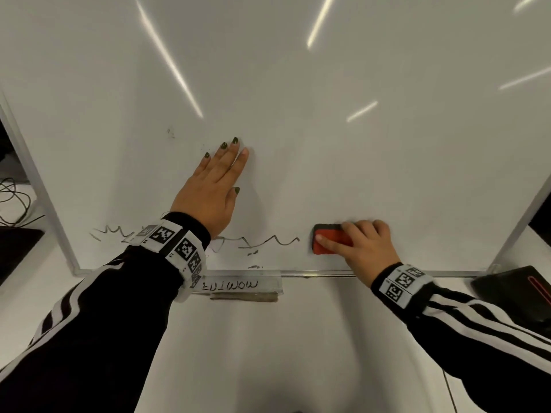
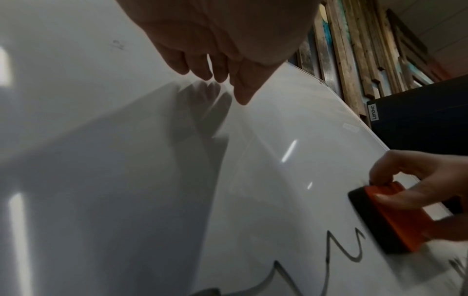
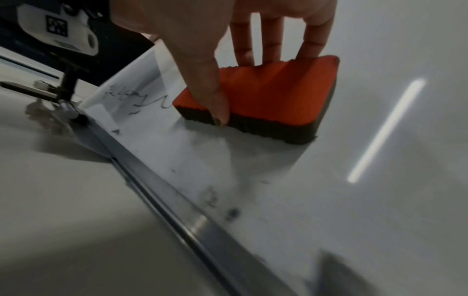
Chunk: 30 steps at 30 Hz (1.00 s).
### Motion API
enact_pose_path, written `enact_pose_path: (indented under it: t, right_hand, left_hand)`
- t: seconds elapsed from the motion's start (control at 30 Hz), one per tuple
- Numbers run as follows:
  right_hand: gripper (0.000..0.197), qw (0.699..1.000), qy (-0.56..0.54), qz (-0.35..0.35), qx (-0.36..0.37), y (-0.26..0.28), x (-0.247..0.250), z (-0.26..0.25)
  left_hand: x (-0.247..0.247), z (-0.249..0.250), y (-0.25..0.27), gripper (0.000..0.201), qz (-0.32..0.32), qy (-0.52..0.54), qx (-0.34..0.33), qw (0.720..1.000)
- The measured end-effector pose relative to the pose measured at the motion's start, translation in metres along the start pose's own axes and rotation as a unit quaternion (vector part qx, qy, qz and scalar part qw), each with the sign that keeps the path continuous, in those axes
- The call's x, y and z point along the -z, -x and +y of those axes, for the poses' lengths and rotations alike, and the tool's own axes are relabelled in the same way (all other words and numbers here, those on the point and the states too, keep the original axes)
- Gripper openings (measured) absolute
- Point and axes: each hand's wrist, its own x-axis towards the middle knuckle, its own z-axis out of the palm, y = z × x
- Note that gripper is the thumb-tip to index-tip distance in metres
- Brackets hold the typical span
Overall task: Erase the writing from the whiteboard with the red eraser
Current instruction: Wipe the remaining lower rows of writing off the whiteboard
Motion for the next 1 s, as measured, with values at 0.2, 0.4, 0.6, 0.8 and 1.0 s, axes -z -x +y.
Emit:
enact_pose_path:
  t: [0.2, 0.4, 0.6, 0.8, 1.0]
  right_hand:
    - [0.067, 0.999, -0.012, -0.021, 0.025, -0.018, -0.012, -0.044]
    - [0.067, 0.999, 0.039, -0.031, -0.009, 0.028, 0.011, 0.016]
    - [0.060, 1.000, 0.009, -0.020, 0.003, -0.019, -0.007, -0.039]
    - [0.073, 0.998, -0.028, -0.050, 0.021, -0.039, -0.010, -0.077]
    - [0.088, 0.997, 0.002, -0.076, -0.020, -0.009, 0.007, -0.037]
  left_hand:
    - [0.003, -0.015, -0.003, 0.062, -0.006, -0.023, -0.014, 1.000]
    - [0.004, -0.027, 0.001, 0.062, -0.023, -0.033, -0.038, 0.998]
    - [0.009, -0.032, 0.004, 0.062, -0.034, -0.034, -0.037, 0.998]
    - [0.013, -0.039, 0.002, 0.062, -0.033, -0.025, -0.052, 0.998]
    - [0.018, -0.052, 0.011, 0.060, -0.021, -0.019, -0.048, 0.998]
